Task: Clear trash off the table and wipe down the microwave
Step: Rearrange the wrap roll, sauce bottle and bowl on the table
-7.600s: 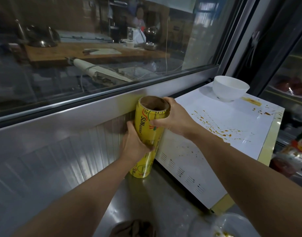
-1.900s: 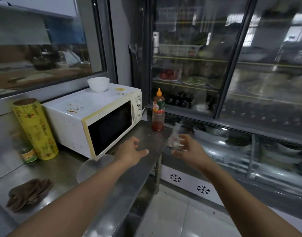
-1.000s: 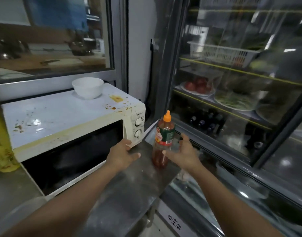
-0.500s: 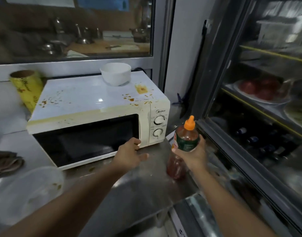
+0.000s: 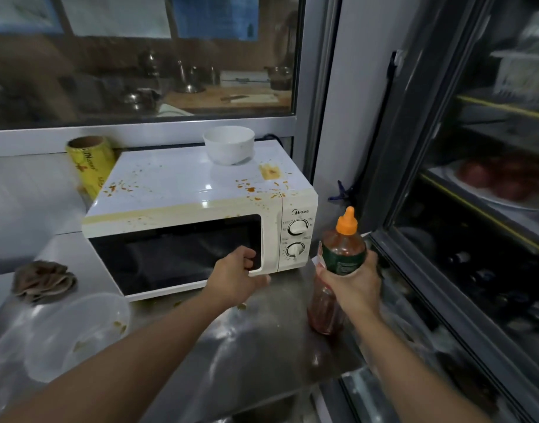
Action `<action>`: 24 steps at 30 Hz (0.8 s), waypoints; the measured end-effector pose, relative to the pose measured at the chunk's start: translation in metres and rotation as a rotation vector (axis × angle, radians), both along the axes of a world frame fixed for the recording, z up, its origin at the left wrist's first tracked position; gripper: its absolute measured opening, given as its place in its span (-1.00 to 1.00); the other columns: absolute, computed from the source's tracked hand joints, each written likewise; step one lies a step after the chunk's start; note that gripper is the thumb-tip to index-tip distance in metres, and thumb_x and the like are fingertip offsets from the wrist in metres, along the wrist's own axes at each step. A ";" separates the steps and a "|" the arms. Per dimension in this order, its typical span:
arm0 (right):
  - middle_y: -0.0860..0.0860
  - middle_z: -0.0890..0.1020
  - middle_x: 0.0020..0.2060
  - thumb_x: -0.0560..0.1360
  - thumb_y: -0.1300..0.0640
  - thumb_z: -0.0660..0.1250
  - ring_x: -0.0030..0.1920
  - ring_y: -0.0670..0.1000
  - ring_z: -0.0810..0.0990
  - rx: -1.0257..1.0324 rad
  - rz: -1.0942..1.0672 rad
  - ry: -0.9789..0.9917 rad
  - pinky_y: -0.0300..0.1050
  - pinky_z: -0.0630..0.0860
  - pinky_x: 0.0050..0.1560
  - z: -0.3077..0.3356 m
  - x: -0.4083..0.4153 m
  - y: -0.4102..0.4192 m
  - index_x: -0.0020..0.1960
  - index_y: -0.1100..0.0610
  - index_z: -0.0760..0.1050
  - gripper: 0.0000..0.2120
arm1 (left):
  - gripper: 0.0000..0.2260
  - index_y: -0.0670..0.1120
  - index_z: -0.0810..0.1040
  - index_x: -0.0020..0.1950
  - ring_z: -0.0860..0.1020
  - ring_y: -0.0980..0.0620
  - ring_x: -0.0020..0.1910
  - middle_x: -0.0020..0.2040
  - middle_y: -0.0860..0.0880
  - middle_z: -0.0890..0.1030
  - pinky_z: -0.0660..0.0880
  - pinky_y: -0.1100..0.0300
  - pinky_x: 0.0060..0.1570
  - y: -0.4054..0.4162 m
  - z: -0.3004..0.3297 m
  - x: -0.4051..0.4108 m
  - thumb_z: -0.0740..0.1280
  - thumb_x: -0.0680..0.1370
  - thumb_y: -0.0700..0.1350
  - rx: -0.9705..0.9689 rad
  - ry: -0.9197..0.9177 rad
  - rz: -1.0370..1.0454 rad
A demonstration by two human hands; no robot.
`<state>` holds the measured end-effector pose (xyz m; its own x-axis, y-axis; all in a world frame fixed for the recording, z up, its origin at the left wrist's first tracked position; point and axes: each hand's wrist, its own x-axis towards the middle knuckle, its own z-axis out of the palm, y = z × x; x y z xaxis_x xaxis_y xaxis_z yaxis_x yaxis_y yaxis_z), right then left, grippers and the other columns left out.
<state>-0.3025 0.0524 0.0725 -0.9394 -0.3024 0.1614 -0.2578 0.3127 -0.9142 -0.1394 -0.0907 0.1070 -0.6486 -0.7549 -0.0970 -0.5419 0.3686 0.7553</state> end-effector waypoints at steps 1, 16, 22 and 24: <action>-0.05 0.56 -0.07 0.08 0.01 0.61 -0.06 0.02 0.55 -0.009 0.013 0.009 -0.17 0.42 -0.07 0.007 0.000 -0.001 0.05 -0.04 0.33 -0.34 | -0.49 -0.06 0.44 0.28 0.51 0.09 -0.02 0.10 0.01 0.54 0.42 0.31 -0.11 -0.001 0.003 0.000 0.49 0.38 0.00 -0.011 0.004 0.005; -0.03 0.55 -0.09 0.10 -0.06 0.59 -0.10 0.02 0.54 0.037 0.086 0.168 -0.17 0.40 -0.15 0.117 0.000 -0.037 0.11 0.06 0.35 -0.31 | -0.47 -0.03 0.40 0.30 0.52 0.05 -0.01 0.12 -0.01 0.55 0.40 0.24 -0.08 -0.044 0.084 -0.006 0.48 0.40 0.02 -0.067 0.189 0.045; -0.07 0.52 -0.16 0.05 -0.13 0.57 -0.16 -0.01 0.52 0.089 0.061 0.169 -0.17 0.40 -0.22 0.141 -0.001 -0.055 0.03 0.02 0.30 -0.31 | -0.48 -0.04 0.38 0.30 0.53 -0.02 0.05 0.16 -0.05 0.55 0.44 0.17 -0.01 -0.085 0.105 -0.015 0.46 0.42 0.04 0.000 0.233 0.039; -0.07 0.53 -0.15 0.08 -0.11 0.58 -0.14 0.00 0.53 0.105 0.040 0.164 -0.15 0.43 -0.21 0.145 -0.002 -0.061 0.03 0.01 0.30 -0.33 | -0.47 -0.06 0.38 0.30 0.55 -0.05 0.06 0.16 -0.08 0.55 0.47 0.11 0.05 -0.100 0.109 -0.020 0.47 0.41 0.04 0.027 0.253 0.030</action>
<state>-0.3047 -0.0090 0.2172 -0.8901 -0.3624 0.2766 -0.4144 0.3904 -0.8221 -0.1590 -0.1910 0.2164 -0.6322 -0.7735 0.0451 -0.3452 0.3332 0.8774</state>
